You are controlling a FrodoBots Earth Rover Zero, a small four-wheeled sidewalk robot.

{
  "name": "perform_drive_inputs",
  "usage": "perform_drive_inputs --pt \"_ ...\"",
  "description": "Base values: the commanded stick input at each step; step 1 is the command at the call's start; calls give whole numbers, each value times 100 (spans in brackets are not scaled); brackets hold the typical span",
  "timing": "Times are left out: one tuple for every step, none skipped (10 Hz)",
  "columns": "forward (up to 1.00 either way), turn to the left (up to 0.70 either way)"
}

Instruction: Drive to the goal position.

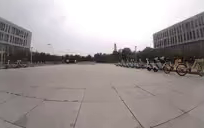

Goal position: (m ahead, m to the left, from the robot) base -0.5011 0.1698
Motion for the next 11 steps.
perform_drive_inputs --pt "85 -9" --pt "29 -1" --pt "7 0" --pt "28 0" --pt "70 0" --pt "85 0" --pt "85 0" --pt "85 0" --pt "85 0" --pt "85 0" --pt "71 0"
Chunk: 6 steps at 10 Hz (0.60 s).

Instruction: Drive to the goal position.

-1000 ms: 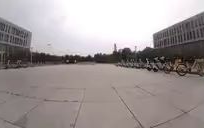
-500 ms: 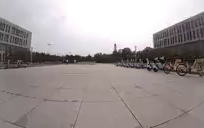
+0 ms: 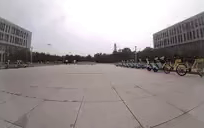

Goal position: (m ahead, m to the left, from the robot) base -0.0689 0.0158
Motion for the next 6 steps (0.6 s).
perform_drive_inputs --pt "26 0" --pt "0 0" --pt "0 0" --pt "0 0" --pt "0 0" --pt "0 0"
